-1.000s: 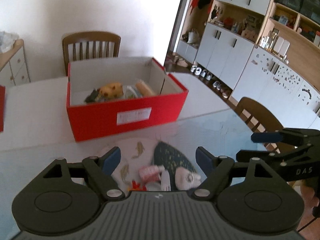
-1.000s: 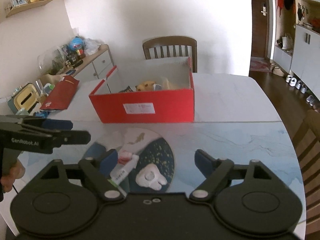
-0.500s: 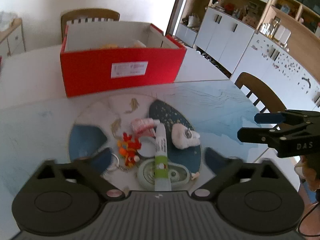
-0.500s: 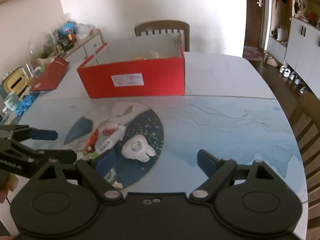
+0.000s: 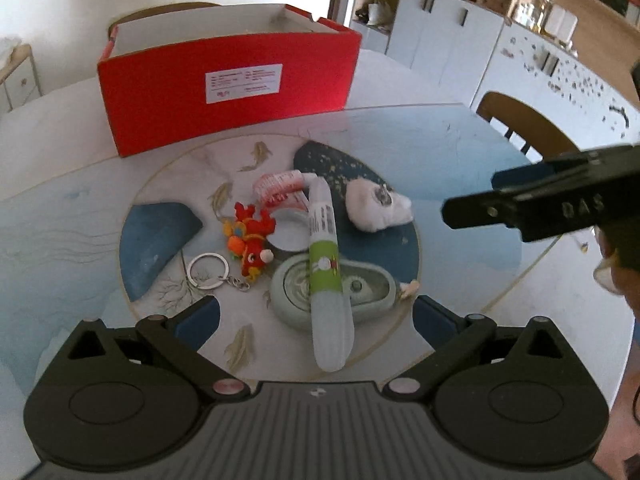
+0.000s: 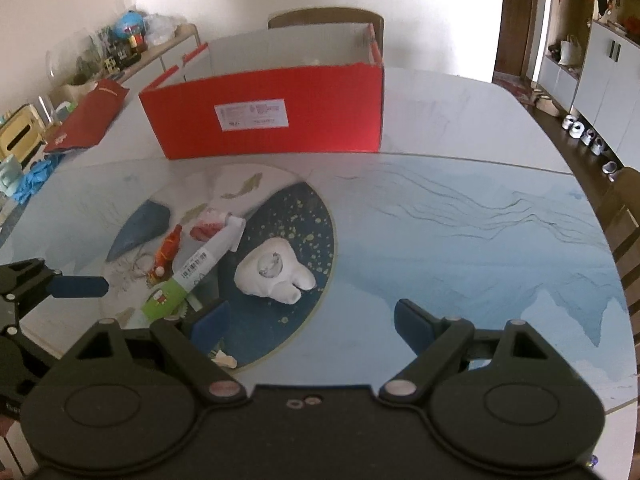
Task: Organize objects
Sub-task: 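Withdraw both grippers from the box back toward the remaining items, then grasp white-green marker with left gripper while right gripper grasps white plush toy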
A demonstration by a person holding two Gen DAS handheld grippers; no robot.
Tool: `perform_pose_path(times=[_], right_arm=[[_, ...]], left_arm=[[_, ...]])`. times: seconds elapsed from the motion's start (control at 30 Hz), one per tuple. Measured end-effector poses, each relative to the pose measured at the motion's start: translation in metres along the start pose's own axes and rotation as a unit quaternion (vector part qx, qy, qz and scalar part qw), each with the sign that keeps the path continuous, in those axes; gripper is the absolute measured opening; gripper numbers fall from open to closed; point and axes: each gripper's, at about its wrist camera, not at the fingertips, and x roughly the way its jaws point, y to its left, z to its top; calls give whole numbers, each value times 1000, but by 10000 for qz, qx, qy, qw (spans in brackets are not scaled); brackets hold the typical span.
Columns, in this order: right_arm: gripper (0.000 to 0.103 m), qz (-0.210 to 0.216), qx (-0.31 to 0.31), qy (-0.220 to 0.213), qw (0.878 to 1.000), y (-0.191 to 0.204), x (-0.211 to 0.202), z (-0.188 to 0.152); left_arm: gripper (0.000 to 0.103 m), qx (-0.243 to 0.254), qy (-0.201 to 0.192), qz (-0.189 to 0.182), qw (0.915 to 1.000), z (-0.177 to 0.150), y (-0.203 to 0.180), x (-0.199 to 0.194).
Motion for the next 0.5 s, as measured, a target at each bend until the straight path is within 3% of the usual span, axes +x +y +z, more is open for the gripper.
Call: perform_pose_path(times=[0.5], right_arm=[[86, 11, -254, 294, 9992, 15, 39, 13]], left_arm=[[103, 167, -157, 135, 9996, -6, 0, 11]])
